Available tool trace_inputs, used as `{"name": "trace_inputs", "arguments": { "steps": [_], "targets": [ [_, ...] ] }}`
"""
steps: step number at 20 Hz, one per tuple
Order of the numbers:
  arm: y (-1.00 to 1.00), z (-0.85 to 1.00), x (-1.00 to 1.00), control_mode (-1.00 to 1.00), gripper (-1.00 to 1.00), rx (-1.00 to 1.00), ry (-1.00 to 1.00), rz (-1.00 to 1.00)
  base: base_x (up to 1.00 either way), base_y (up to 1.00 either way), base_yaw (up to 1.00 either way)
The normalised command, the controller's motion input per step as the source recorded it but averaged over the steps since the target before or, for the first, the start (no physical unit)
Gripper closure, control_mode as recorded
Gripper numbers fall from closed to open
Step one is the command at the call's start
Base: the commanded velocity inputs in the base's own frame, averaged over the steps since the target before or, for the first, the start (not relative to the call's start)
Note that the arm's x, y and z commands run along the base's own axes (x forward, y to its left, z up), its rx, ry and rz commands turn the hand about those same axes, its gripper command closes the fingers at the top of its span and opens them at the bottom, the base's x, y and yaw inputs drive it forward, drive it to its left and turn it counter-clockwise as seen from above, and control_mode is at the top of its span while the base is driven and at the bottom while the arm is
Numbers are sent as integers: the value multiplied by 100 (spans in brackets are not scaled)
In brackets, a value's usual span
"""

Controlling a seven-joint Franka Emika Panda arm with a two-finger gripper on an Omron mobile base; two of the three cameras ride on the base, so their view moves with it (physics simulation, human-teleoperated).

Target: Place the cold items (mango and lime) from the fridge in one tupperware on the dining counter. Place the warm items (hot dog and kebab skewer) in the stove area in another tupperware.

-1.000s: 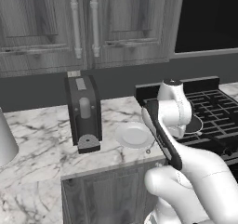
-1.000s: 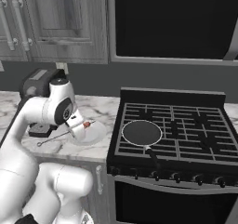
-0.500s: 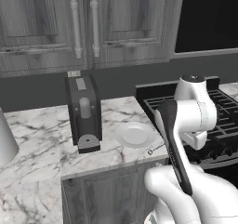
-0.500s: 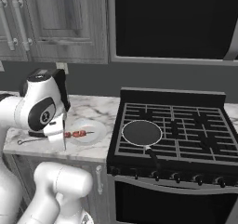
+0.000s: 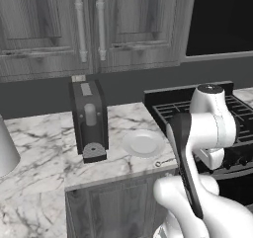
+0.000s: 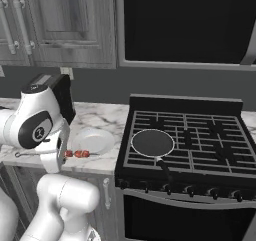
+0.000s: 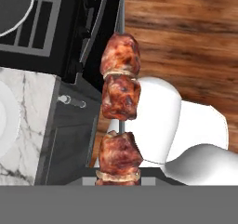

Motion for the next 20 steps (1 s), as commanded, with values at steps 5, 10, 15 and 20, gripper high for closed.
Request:
{"name": "trace_inputs", "arguments": {
  "steps": [5,10,15,20],
  "targets": [
    [-10,0,-2,-100,100,0,0,-2,0,0,0],
    [-7,0,-4,100,100,0,0,-3,-18,-31,-19],
    [0,0,0,100,100,0,0,0,-35,-57,-46],
    [0,0,0,100,100,0,0,0,-4,-76,-74]
  ]
}}
